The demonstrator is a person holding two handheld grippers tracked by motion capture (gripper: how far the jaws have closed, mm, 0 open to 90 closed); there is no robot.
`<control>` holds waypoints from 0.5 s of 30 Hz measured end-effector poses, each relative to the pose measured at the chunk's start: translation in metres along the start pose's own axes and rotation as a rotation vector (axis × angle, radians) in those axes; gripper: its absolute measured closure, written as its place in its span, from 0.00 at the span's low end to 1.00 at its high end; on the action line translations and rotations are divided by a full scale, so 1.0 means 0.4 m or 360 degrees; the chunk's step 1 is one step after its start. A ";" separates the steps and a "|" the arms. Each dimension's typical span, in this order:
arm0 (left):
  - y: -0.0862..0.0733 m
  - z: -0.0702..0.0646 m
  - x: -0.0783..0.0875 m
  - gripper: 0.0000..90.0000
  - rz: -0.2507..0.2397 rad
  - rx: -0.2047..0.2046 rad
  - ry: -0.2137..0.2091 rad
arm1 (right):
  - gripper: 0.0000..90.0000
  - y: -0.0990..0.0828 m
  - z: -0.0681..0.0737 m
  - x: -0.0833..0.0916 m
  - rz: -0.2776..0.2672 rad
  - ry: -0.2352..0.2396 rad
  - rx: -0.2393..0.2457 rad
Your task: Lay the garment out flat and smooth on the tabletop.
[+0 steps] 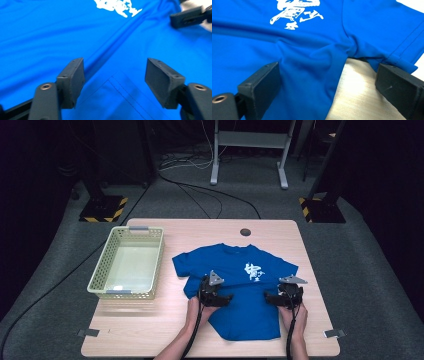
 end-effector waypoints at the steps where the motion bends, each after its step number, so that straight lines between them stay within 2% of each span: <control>1: -0.001 -0.002 -0.006 0.39 0.0028 -0.0013 0.0003 | 0.06 0.000 0.000 0.000 0.0000 0.0001 0.0000; 4: -0.007 -0.005 -0.017 0.51 0.0080 -0.0053 -0.0004 | 0.06 0.000 0.000 0.000 -0.0001 0.0000 0.0002; 9: -0.015 -0.002 -0.011 0.65 0.0060 -0.0065 0.0023 | 0.08 0.000 0.002 0.000 -0.0005 0.0010 0.0010; 12: -0.024 -0.010 -0.008 0.72 0.0024 -0.0073 0.0047 | 0.07 0.000 0.002 0.000 -0.0006 0.0004 0.0006; 15: -0.027 -0.017 -0.005 0.79 0.0007 -0.0079 0.0040 | 0.07 0.000 0.002 -0.001 -0.0006 0.0002 0.0005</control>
Point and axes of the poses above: each handheld gripper's, and its own axes: x roughly backward along the jaws, y roughly out of its top, z roughly to its left, the point moved 2 cm from there along -x, roughly forward along the jaws, and after that the axes turned 10 degrees about -x, right-handed, at the moved point
